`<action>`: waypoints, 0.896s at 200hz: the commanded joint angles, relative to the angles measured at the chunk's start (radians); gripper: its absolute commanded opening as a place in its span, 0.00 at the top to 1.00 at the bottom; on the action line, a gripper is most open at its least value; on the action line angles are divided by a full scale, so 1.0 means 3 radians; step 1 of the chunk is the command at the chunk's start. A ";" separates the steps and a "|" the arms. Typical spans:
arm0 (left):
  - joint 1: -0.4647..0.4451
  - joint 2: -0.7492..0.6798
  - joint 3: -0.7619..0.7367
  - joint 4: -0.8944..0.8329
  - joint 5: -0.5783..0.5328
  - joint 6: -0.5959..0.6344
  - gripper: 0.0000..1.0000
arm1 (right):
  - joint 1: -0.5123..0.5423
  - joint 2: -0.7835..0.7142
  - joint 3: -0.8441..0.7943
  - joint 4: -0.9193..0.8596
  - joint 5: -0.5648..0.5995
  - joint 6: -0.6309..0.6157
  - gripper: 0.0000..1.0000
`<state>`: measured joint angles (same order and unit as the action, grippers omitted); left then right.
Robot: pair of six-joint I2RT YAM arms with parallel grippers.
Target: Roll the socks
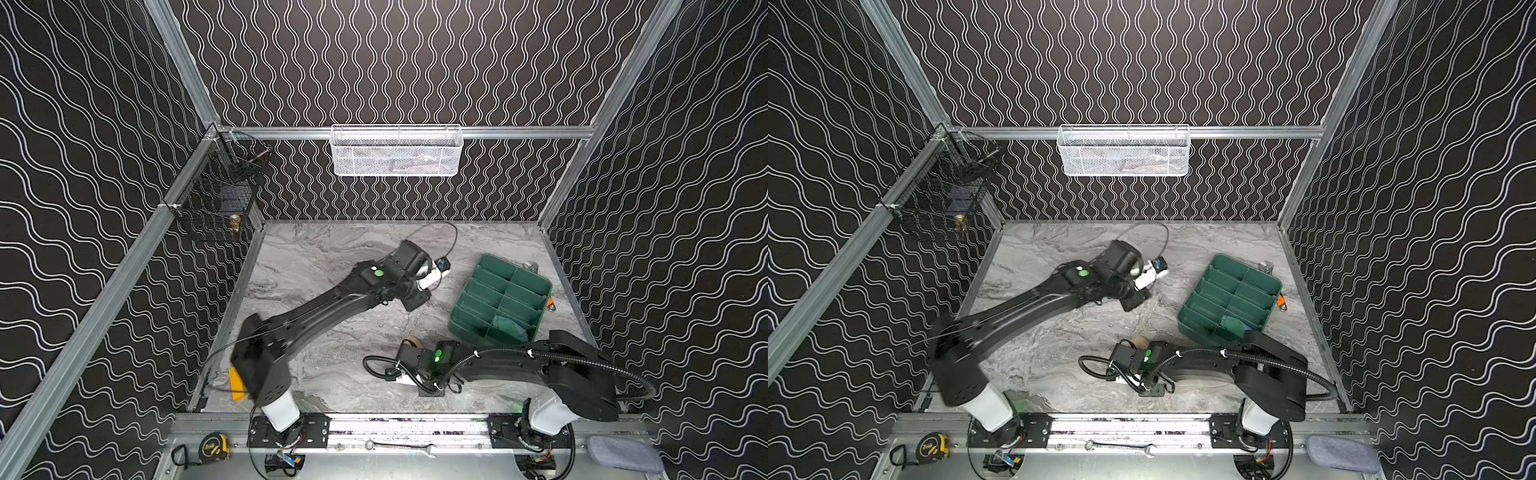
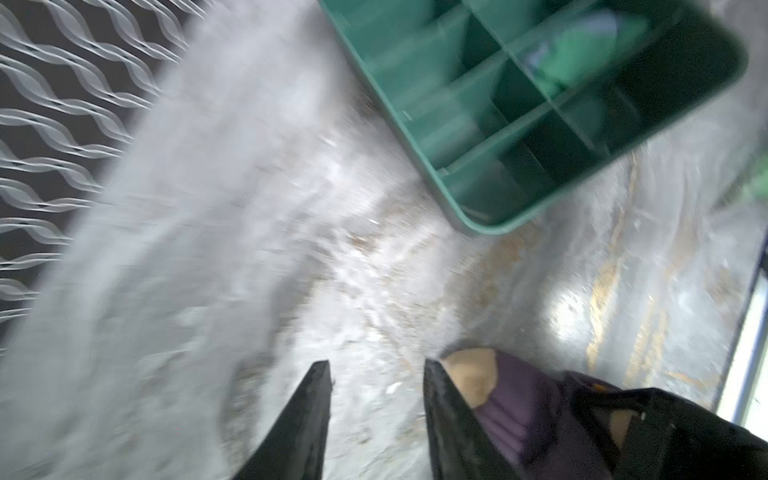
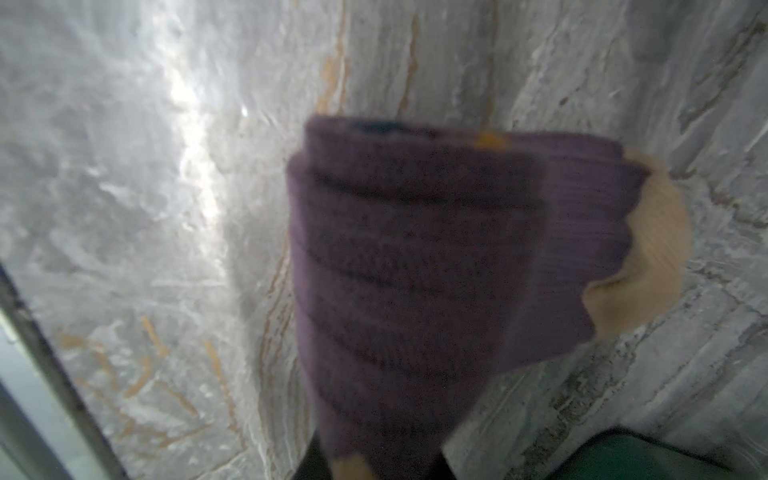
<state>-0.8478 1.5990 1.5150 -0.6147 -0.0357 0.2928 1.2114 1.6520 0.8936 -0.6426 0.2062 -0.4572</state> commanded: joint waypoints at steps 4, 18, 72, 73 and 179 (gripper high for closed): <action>0.0009 -0.0661 -0.0080 0.0344 -0.0509 0.0370 0.56 | -0.0106 0.0191 0.0009 -0.0275 -0.0742 -0.0059 1.00; 0.0008 -0.1081 -0.0142 0.0258 -0.0090 0.0716 0.54 | -0.0179 0.0243 0.0068 -0.0307 -0.0839 -0.0109 1.00; -0.0324 -0.1862 -0.0784 -0.0684 0.1209 0.1567 0.48 | -0.0560 0.0448 0.0278 -0.0300 -0.0933 -0.0263 1.00; -0.0342 -0.1860 -0.0805 -0.0680 0.1180 0.1561 0.48 | -0.0568 0.0452 0.0281 -0.0298 -0.0930 -0.0267 1.00; -0.1806 -0.0550 -0.2361 0.1239 -0.1110 0.0744 0.47 | -0.0898 0.0798 0.0532 -0.0159 -0.0958 -0.0510 1.00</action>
<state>-1.3872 1.4014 0.8452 -0.4545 -0.2073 0.6125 0.9447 1.8221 1.0840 -0.8387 -0.1921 -0.5835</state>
